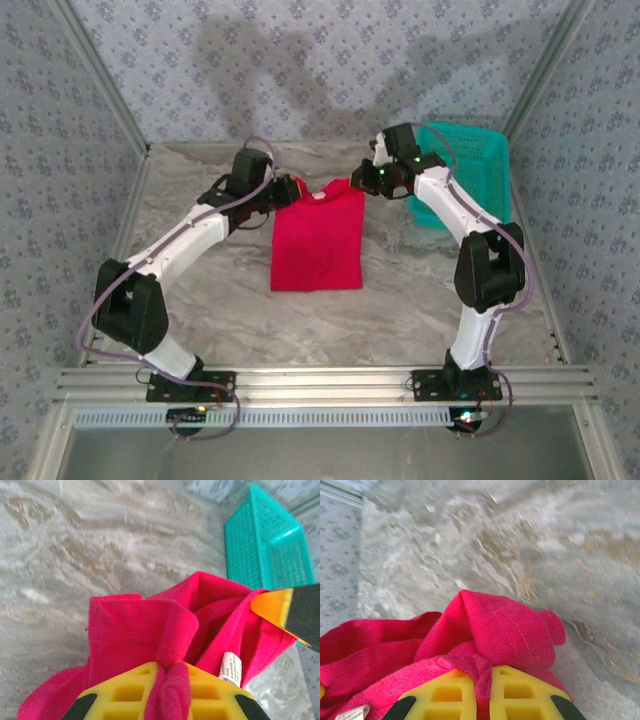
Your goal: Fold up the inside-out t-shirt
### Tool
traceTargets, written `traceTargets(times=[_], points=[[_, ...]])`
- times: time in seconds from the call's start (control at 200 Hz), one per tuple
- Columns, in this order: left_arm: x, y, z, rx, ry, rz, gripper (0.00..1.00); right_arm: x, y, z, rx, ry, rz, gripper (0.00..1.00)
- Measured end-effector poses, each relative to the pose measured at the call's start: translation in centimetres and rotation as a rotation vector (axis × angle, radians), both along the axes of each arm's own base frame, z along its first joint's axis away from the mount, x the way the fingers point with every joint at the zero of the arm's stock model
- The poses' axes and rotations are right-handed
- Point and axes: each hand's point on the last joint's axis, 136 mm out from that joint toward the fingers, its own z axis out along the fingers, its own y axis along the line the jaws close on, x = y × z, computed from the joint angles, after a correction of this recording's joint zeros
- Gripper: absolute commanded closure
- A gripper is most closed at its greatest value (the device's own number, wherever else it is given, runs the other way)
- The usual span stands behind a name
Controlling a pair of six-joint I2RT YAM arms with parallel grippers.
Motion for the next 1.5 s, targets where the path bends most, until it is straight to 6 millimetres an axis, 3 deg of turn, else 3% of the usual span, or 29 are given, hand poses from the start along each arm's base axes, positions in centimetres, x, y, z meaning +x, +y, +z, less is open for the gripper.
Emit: traceTargets(times=[0.295, 0.36, 0.435, 0.49, 0.55, 0.63, 0.735, 0.8, 0.855, 0.909, 1.064, 1.164, 1.234, 1.334, 1.499], points=[[7.9, 1.6, 11.8, -0.106, -0.228, 0.003, 1.0, 6.8, 0.6, 14.2, 0.145, -0.275, -0.021, 1.0], [8.1, 1.3, 13.6, -0.107, -0.281, -0.021, 1.0, 7.0, 0.7, 16.0, 0.159, -0.313, -0.016, 1.0], [7.3, 1.1, 14.1, -0.107, -0.312, -0.045, 1.0, 6.5, 0.6, 16.2, 0.154, -0.316, -0.007, 1.0], [6.0, 1.2, 12.8, -0.101, -0.309, -0.052, 1.0, 5.4, 0.8, 14.7, 0.138, -0.289, 0.011, 1.0], [4.1, 1.6, 9.4, -0.093, -0.262, -0.058, 1.0, 3.5, 1.0, 11.6, 0.12, -0.222, 0.029, 1.0], [1.1, 2.0, 2.8, -0.077, -0.161, -0.057, 1.0, 0.2, 1.4, 6.0, 0.099, -0.117, 0.053, 1.0], [-4.0, 2.9, -7.3, -0.022, 0.034, -0.042, 1.0, -5.9, 1.8, -3.2, 0.056, 0.078, 0.076, 1.0], [-7.5, 3.5, -11.9, 0.02, 0.136, -0.041, 1.0, -9.3, 2.1, -7.1, 0.025, 0.17, 0.095, 1.0], [-9.6, 3.9, -13.7, 0.038, 0.178, -0.043, 1.0, -11.5, 2.3, -9.1, 0.0, 0.221, 0.11, 1.0], [-10.3, 4.3, -13.9, 0.041, 0.181, -0.031, 1.0, -12.3, 2.6, -9.6, -0.011, 0.229, 0.121, 1.0], [-8.3, 4.6, -11.3, 0.027, 0.1, 0.006, 1.0, -10.1, 3.1, -7.5, 0.004, 0.149, 0.107, 1.0], [-5.8, 4.5, -10.4, 0.035, 0.077, 0.021, 1.0, -6.8, 3.8, -6.0, 0.014, 0.089, 0.096, 1.0], [-3.8, 4.8, -10.5, 0.048, 0.074, 0.036, 1.0, -4.4, 4.4, -6.0, 0.016, 0.069, 0.092, 1.0], [-0.7, 5.7, -11.3, 0.074, 0.082, 0.063, 1.0, -1.3, 5.0, -7.7, 0.006, 0.074, 0.086, 1.0], [3.6, 5.9, -14.9, 0.118, 0.123, 0.061, 1.0, 1.4, 4.9, -13.4, -0.031, 0.158, 0.069, 1.0]])
